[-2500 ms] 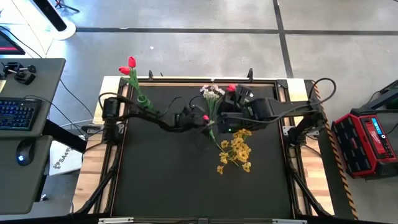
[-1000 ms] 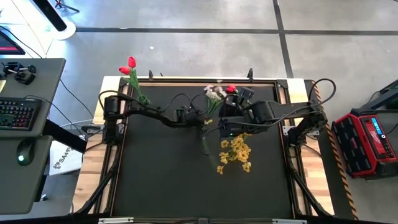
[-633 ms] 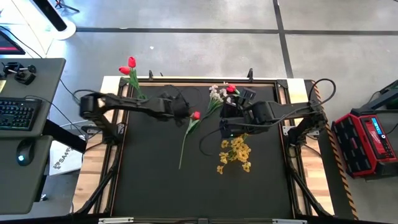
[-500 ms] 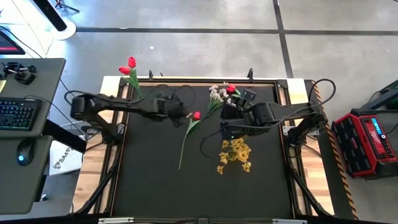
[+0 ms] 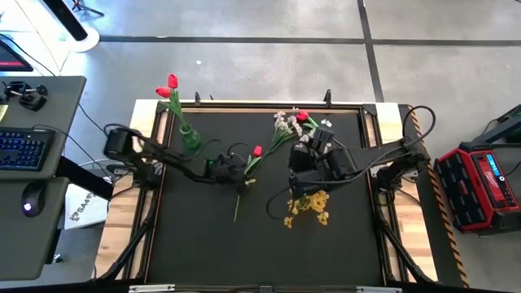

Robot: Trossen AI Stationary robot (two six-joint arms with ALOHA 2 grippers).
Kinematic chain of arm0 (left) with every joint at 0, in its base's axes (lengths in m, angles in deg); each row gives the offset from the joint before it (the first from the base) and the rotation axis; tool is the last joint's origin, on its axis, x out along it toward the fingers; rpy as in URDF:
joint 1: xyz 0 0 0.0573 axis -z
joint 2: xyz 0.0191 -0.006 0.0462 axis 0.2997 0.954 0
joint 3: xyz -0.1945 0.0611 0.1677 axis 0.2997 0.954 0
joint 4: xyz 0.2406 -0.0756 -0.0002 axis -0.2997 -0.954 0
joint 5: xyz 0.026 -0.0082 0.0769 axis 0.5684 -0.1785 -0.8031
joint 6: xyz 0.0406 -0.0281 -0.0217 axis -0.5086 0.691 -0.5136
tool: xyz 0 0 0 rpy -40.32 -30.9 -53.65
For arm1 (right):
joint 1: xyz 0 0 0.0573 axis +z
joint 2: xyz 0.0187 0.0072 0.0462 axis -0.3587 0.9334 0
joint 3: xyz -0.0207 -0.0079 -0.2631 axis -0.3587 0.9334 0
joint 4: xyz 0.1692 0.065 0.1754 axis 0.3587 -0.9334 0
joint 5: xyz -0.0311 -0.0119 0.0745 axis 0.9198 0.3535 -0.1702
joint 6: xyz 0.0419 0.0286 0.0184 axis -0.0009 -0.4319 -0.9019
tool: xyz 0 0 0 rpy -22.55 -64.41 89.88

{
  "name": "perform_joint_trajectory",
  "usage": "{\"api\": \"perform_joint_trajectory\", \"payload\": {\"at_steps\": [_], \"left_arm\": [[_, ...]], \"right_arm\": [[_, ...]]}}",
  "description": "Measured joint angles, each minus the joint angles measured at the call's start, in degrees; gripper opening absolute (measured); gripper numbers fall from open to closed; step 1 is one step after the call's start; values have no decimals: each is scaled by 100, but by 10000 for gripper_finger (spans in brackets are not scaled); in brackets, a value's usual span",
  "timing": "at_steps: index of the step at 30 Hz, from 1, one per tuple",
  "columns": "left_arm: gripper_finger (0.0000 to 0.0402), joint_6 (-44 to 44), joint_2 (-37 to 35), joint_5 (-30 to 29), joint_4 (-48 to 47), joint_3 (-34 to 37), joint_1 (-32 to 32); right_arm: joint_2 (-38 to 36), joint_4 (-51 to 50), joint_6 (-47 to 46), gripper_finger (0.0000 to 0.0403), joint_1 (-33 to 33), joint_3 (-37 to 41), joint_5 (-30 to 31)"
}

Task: Sort flowers into vase by color
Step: Put the red tulip into the green vase

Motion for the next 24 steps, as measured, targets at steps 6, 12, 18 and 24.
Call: {"api": "perform_joint_trajectory", "payload": {"at_steps": [6,12,18,24], "left_arm": [[197,-266,591,696,-1061,-723,-219],[81,-761,591,878,-1793,-1120,-285],[16,-1069,-6,-827,-2642,-1094,-142],[4,-336,-1535,-1931,-2953,-390,253]], "right_arm": [[0,14,1,172,0,0,8],[0,34,-15,172,0,0,25],[0,56,393,172,2,0,139],[-86,610,902,172,-30,0,1101]]}}
